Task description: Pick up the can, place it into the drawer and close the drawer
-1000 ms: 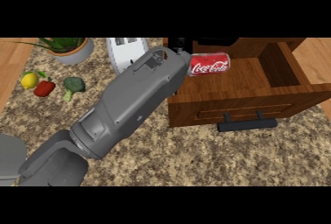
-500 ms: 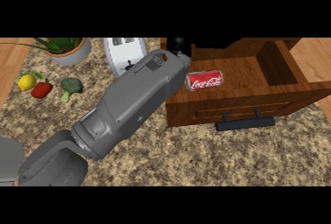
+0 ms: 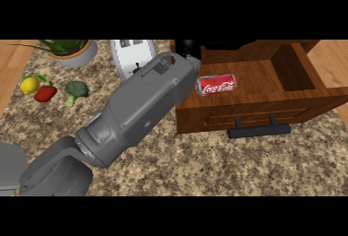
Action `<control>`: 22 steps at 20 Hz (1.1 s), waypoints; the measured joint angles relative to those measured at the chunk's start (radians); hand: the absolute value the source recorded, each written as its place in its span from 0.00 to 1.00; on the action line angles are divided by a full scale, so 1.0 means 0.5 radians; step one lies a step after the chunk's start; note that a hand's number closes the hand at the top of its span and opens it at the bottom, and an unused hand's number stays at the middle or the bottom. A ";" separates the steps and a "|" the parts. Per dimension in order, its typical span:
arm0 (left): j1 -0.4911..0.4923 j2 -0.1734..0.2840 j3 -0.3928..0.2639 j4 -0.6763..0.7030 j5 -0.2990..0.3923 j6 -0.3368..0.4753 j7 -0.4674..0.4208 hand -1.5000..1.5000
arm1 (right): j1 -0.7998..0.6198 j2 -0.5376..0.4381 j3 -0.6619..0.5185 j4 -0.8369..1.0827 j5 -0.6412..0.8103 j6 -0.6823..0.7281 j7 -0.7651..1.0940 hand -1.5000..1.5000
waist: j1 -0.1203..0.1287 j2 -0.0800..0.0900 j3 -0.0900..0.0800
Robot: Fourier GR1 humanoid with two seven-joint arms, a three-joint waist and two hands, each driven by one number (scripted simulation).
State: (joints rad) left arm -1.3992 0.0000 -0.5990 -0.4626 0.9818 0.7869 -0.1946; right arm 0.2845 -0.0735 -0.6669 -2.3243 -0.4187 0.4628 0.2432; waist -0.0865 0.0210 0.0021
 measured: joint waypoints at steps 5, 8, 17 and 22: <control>-0.005 0.000 0.013 -0.011 0.056 -0.021 -0.099 0.00 | -0.096 -0.072 0.048 -0.067 0.183 0.070 -0.133 0.00 | 0.014 0.000 -0.001; 0.001 0.000 -0.007 -0.033 0.079 -0.021 -0.156 0.00 | -0.187 -0.069 0.139 -0.101 0.396 0.066 -0.193 0.00 | 0.038 0.001 -0.002; -0.052 0.000 -0.012 -0.089 0.144 0.025 -0.173 0.00 | -0.450 -0.070 0.558 -0.096 1.221 0.013 -0.286 0.00 | 0.117 -0.010 -0.003; -0.057 0.001 0.022 -0.074 0.125 0.011 -0.128 0.00 | -0.604 -0.063 0.854 0.051 1.714 -0.099 -0.351 0.00 | 0.168 -0.022 -0.004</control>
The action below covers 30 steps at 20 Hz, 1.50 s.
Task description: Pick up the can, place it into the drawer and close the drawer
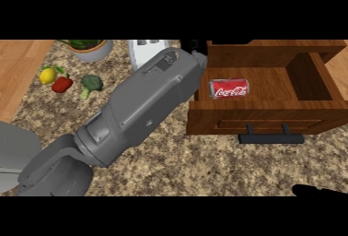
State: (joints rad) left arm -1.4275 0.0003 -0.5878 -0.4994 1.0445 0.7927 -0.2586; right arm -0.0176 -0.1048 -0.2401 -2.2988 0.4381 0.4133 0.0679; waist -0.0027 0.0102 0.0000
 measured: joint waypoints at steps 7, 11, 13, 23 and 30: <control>0.010 0.020 0.010 -0.043 -0.062 0.031 0.090 0.00 | -0.311 -0.006 0.290 0.457 0.549 -0.268 -0.125 0.00 | 0.035 -0.009 0.000; 0.068 0.106 0.011 -0.117 -0.102 0.011 0.141 0.00 | -0.494 -0.033 0.406 0.767 0.776 -0.378 -0.173 0.00 | 0.057 -0.014 -0.001; 0.083 0.143 0.011 -0.154 -0.124 0.019 0.181 0.00 | -0.583 -0.049 0.450 0.923 0.871 -0.424 -0.200 0.00 | 0.058 -0.016 0.000; 0.233 0.350 -0.005 -0.414 -0.229 0.050 0.334 0.00 | -0.968 -0.083 0.556 1.831 1.333 -0.821 -0.312 0.00 | 0.085 -0.018 0.000; 0.345 0.514 -0.010 -0.647 -0.311 0.099 0.466 0.00 | -1.216 -0.055 0.503 2.480 1.530 -1.194 -0.344 0.00 | 0.084 -0.025 -0.008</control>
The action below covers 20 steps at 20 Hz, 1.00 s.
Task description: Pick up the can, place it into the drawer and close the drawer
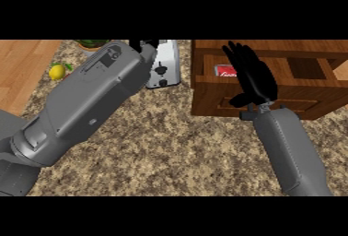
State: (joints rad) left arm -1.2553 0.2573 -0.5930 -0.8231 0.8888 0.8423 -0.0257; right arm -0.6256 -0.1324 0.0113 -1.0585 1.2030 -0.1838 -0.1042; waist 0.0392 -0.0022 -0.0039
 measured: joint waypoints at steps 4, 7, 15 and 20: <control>0.060 0.067 0.008 -0.109 -0.033 0.000 0.050 0.00 | -0.159 -0.014 -0.059 0.317 0.080 -0.222 -0.029 0.00 | 0.014 -0.010 -0.015; 0.099 0.093 0.005 -0.188 -0.060 0.017 0.081 0.00 | -0.274 -0.030 -0.109 0.528 0.105 -0.364 -0.067 0.00 | 0.026 -0.010 -0.020; 0.173 0.206 0.039 -0.326 -0.107 0.003 0.158 0.00 | -0.513 -0.054 -0.228 0.958 0.161 -0.703 -0.093 0.00 | 0.045 0.002 -0.020; 0.226 0.269 0.039 -0.441 -0.134 0.005 0.223 0.00 | -0.671 -0.077 -0.310 1.226 0.165 -0.859 -0.079 0.00 | 0.071 0.031 0.000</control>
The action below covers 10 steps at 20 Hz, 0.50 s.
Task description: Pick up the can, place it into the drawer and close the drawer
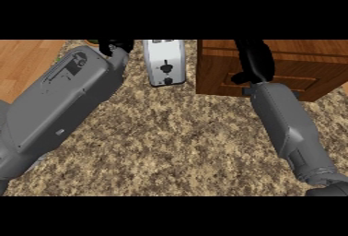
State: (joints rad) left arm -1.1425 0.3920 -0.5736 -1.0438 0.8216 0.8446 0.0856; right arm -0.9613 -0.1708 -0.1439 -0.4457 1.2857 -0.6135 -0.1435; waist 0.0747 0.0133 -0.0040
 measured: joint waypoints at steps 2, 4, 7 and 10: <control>0.011 0.029 0.005 -0.033 -0.011 -0.014 0.021 0.00 | -0.048 -0.003 -0.017 0.081 0.016 -0.070 0.020 0.00 | 0.004 0.002 0.000; 0.015 0.057 0.009 -0.080 -0.020 -0.012 0.055 0.00 | -0.113 -0.016 -0.037 0.159 0.017 -0.094 0.024 0.00 | 0.012 0.009 0.005; 0.026 0.085 0.025 -0.121 -0.032 -0.021 0.073 0.00 | -0.207 -0.058 -0.060 0.263 0.023 -0.087 0.027 0.00 | 0.023 0.025 0.011; 0.047 0.095 0.020 -0.165 -0.050 -0.009 0.091 0.00 | -0.276 -0.087 -0.073 0.346 0.036 -0.081 0.047 0.00 | 0.034 0.038 0.016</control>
State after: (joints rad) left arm -1.1189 0.4394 -0.5638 -1.1261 0.7967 0.8401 0.1311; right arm -1.0991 -0.2145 -0.1805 -0.2727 1.3039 -0.6538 -0.1200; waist 0.0916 0.0321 0.0043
